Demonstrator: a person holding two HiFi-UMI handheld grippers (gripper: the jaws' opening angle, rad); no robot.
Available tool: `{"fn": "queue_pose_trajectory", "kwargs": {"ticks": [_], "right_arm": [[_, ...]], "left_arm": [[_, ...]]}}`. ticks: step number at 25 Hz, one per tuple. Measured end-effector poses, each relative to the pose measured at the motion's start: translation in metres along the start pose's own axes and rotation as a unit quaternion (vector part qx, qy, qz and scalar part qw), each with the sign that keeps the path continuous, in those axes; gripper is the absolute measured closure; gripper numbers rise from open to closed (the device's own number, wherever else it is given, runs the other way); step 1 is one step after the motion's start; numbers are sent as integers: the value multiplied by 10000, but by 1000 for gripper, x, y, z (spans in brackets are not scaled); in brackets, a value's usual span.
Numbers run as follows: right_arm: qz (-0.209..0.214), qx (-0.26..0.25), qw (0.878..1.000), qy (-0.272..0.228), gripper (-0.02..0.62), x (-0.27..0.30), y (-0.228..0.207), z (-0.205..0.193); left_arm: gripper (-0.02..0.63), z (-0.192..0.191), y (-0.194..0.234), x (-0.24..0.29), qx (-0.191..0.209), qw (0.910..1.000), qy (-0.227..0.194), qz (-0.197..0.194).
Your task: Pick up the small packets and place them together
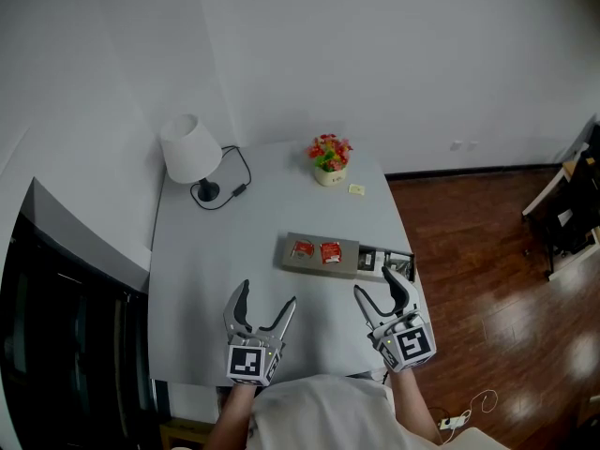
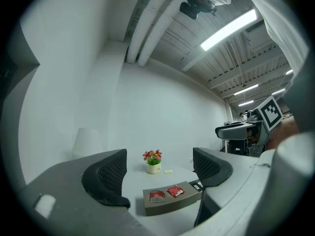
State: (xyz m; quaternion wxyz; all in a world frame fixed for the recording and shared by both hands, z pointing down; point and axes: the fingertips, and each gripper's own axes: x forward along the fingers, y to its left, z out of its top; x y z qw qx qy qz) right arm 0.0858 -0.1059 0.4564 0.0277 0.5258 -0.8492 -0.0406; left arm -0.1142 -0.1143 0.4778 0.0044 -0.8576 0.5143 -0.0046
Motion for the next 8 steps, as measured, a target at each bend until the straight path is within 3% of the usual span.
{"fn": "queue_pose_trajectory", "kwargs": {"ticks": [8], "right_arm": [[-76,20,10000,40,310,-2,-7,-1]], "left_arm": [[198,-6,8,-1,-12,10000,58,49]]}}
